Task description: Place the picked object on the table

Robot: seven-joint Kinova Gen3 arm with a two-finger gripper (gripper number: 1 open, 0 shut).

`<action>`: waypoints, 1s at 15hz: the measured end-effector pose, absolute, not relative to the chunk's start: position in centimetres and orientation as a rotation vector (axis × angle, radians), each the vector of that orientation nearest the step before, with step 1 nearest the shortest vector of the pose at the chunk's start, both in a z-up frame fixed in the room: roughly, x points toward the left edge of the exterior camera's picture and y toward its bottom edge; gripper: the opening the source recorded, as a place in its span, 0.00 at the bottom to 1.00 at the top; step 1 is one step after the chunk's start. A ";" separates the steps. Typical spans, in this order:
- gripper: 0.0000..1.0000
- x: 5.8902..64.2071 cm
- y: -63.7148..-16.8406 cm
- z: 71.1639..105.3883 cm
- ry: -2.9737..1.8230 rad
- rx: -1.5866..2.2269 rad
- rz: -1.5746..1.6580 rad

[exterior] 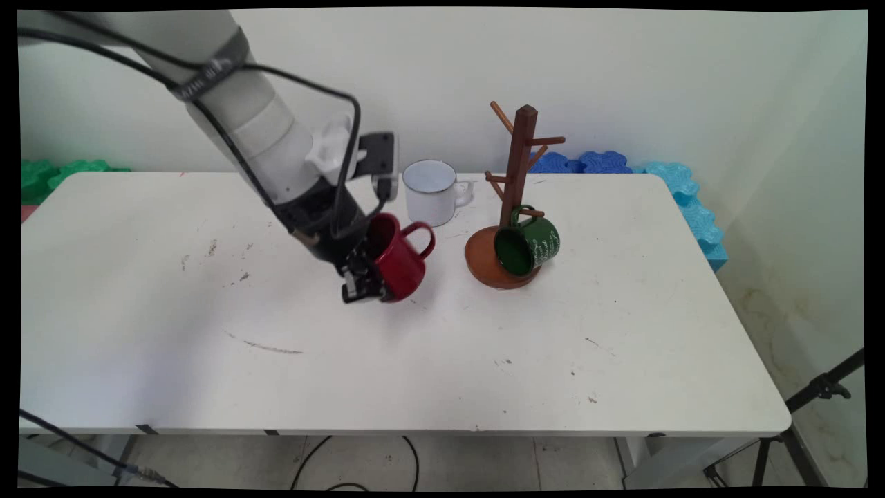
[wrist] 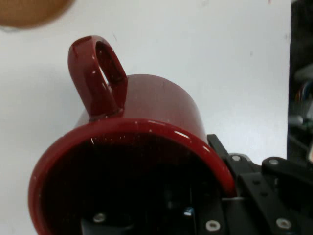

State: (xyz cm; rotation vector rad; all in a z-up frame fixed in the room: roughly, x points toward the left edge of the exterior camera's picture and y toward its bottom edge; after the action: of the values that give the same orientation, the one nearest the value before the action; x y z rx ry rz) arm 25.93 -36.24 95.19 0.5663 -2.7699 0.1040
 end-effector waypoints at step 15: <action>0.00 23.6 -37.4 89.3 -2.954 0.460 0.027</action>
State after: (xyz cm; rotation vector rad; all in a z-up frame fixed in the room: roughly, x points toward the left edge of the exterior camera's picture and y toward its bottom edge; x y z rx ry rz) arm 23.62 -37.45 89.34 0.4598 -2.9540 0.0267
